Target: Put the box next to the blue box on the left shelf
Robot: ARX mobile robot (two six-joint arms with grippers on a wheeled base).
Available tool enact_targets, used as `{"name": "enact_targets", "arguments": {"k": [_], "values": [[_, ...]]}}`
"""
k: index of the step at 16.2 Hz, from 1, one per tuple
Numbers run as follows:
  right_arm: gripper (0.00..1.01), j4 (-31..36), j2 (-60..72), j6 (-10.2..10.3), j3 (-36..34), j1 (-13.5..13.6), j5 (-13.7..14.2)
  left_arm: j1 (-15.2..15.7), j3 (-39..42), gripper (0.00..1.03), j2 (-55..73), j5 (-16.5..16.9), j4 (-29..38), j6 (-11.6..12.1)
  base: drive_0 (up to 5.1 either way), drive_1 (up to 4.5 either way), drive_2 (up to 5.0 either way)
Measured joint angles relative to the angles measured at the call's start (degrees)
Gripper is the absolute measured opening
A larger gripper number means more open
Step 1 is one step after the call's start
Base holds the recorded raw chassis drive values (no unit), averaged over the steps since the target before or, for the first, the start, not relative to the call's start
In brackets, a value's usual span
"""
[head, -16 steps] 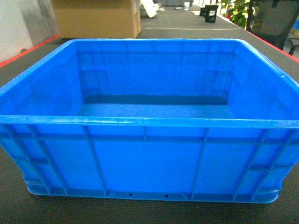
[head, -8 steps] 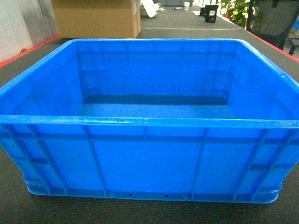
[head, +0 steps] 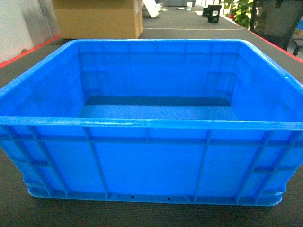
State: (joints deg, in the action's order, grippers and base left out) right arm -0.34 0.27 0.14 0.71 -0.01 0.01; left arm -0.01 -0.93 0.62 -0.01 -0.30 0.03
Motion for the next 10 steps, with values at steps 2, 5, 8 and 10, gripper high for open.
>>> {"name": "enact_targets", "arguments": {"k": [2, 5, 8, 10], "values": [[0.98, 0.0, 0.0, 0.0, 0.0, 0.0, 0.0, 0.0, 0.0, 0.98, 0.0, 0.0, 0.0, 0.0, 0.0, 0.0, 0.0], [0.98, 0.0, 0.0, 0.0, 0.0, 0.0, 0.0, 0.0, 0.0, 0.98, 0.0, 0.0, 0.0, 0.0, 0.0, 0.0, 0.0], [0.98, 0.0, 0.0, 0.0, 0.0, 0.0, 0.0, 0.0, 0.0, 0.98, 0.0, 0.0, 0.0, 0.0, 0.0, 0.0, 0.0], [0.98, 0.0, 0.0, 0.0, 0.0, 0.0, 0.0, 0.0, 0.0, 0.98, 0.0, 0.0, 0.0, 0.0, 0.0, 0.0, 0.0]]}}
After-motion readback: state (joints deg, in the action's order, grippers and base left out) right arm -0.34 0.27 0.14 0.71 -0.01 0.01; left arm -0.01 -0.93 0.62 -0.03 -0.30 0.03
